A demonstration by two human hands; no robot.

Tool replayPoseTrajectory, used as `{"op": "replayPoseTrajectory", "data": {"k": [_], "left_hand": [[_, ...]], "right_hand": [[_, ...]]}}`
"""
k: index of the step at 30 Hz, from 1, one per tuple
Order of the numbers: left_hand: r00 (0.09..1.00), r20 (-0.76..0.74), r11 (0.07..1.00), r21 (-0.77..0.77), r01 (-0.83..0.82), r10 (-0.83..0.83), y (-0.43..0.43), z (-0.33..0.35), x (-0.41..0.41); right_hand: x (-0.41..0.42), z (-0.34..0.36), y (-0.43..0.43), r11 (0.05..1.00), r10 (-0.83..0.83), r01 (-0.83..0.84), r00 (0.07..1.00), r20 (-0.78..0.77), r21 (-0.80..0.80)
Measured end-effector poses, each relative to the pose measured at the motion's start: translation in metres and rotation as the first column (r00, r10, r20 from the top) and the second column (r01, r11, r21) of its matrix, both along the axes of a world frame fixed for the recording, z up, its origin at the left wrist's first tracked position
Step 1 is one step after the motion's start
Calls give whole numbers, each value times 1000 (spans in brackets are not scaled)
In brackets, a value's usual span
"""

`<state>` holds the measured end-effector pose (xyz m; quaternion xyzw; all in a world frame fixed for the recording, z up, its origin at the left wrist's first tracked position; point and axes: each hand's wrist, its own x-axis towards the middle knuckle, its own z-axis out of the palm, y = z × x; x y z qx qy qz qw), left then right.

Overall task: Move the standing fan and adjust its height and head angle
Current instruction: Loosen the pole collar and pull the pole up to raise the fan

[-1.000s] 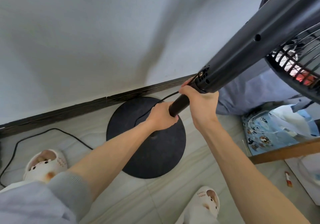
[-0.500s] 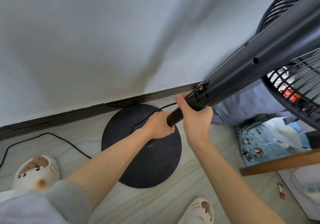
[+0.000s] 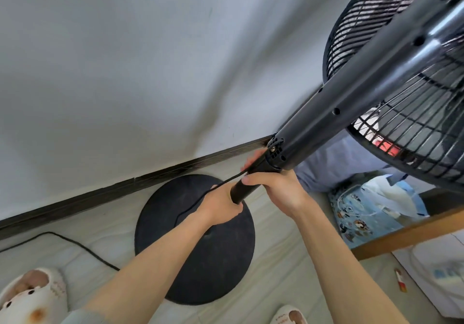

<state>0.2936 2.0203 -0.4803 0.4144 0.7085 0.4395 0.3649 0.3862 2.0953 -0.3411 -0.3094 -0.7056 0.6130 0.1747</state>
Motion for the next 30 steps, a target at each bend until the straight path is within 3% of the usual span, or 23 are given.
{"op": "replayPoseTrajectory", "data": {"k": [4, 9, 14, 21, 27, 30], "left_hand": [[999, -49, 999, 36, 22, -20, 0, -1, -5], [998, -57, 1000, -1, 10, -10, -2, -13, -7], [999, -38, 1000, -29, 2, -3, 0, -14, -12], [999, -14, 998, -44, 39, -39, -1, -7, -9], [996, 30, 993, -84, 81, -78, -4, -1, -13], [996, 21, 993, -82, 84, -82, -2, -2, -15]], "right_hand": [[-14, -14, -26, 904, -397, 410, 910, -120, 124], [-25, -21, -42, 819, -502, 538, 840, -205, 199], [-27, -16, -38, 858, -446, 476, 877, -176, 195], [-16, -13, -30, 925, -358, 373, 918, -169, 68], [-3, 6, -15, 999, -28, 30, 998, -64, 32], [-6, 1, -21, 977, -177, 184, 981, -77, 110]]}}
